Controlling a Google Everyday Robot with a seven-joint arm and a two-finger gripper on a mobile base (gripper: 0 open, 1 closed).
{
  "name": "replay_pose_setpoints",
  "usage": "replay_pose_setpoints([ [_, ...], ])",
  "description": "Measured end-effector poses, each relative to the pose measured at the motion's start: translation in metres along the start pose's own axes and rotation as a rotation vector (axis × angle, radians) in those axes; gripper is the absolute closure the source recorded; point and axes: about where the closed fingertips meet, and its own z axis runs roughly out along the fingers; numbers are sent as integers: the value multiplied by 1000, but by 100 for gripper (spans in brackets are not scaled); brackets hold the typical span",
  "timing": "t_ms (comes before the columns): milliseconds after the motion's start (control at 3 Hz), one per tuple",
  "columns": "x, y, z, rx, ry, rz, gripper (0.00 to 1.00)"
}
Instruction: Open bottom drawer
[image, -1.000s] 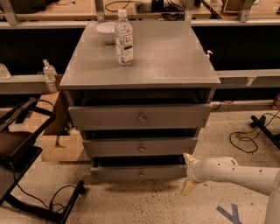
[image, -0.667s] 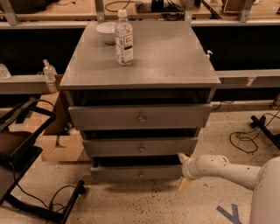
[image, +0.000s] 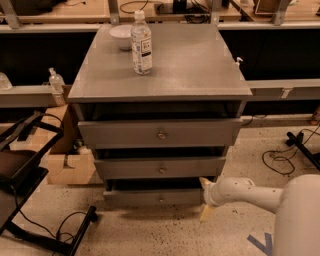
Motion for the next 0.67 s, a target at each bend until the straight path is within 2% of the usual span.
replay_pose_setpoints([
  [333, 2, 7, 44, -46, 10, -24, 0],
  [667, 4, 7, 75, -76, 33, -57, 0],
])
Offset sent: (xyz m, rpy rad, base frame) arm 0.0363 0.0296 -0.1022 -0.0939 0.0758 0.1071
